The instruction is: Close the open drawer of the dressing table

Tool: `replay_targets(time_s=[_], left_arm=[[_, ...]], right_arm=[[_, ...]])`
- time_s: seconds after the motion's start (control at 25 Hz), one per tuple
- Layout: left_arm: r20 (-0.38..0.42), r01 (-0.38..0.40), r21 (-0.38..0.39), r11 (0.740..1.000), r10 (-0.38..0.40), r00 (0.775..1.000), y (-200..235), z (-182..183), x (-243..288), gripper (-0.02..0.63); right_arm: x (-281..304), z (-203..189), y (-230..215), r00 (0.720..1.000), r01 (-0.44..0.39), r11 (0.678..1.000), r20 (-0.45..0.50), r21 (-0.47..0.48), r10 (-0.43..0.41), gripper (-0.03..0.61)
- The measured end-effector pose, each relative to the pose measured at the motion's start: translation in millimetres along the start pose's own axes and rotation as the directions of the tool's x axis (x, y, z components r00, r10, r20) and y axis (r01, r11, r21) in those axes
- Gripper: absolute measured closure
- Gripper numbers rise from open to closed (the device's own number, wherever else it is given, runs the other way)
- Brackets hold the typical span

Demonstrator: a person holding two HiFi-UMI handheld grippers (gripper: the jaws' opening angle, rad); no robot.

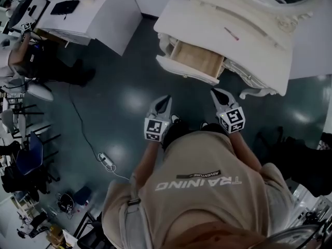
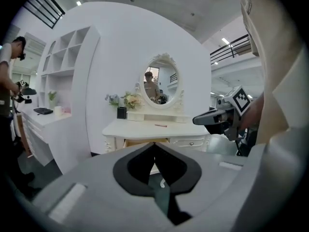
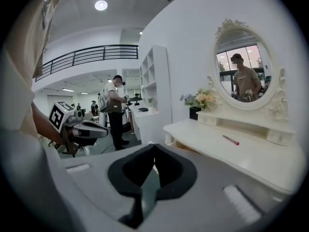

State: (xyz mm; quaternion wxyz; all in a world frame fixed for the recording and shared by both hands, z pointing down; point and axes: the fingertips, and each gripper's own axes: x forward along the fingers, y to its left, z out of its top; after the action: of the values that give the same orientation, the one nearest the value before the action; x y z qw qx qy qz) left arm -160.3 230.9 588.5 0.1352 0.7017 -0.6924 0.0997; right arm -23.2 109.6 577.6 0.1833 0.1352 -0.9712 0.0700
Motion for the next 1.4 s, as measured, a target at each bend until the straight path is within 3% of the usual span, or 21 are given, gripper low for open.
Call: replay_targets(time_s=[0.32, 0.48, 0.64, 0.8, 0.96, 1.16, 1.4], left_arm=[[0.008, 0.093, -0.025, 0.995, -0.093, 0.996, 60, 3, 31, 0.607], [-0.030, 0.122, -0.028, 0.992, -0.123, 0.992, 77, 8, 64, 0.607], [-0.057, 0.132, 0.000, 0.991, -0.132, 0.990, 81, -1, 104, 0.607], [-0.092, 0.140, 0.074, 0.987, -0.133, 0.987, 108, 39, 129, 0.607], [-0.122, 0.168, 0.147, 0.975, -0.151, 0.981, 106, 79, 175, 0.607], [-0.108, 0.150, 0.084, 0.985, -0.141, 0.984, 108, 101, 232, 0.607], [-0.229, 0.204, 0.056, 0.977, -0.187, 0.955, 96, 78, 271, 0.607]], right_arm=[[32, -18, -2, 0.990, 0.110, 0.987, -0.099, 0.114, -0.099, 0.574], [57, -4, -31, 0.989, 0.119, 0.985, -0.097, 0.122, -0.107, 0.574], [80, -24, -65, 0.990, 0.125, 0.980, -0.086, 0.157, -0.113, 0.574], [111, -4, -86, 0.993, 0.119, 0.970, -0.043, 0.213, -0.113, 0.574], [116, 19, -130, 0.995, 0.099, 0.969, 0.008, 0.228, -0.103, 0.574], [119, 7, -173, 0.993, 0.112, 0.974, 0.005, 0.198, -0.116, 0.574], [121, -14, -206, 0.992, 0.128, 0.952, -0.036, 0.280, -0.122, 0.574]])
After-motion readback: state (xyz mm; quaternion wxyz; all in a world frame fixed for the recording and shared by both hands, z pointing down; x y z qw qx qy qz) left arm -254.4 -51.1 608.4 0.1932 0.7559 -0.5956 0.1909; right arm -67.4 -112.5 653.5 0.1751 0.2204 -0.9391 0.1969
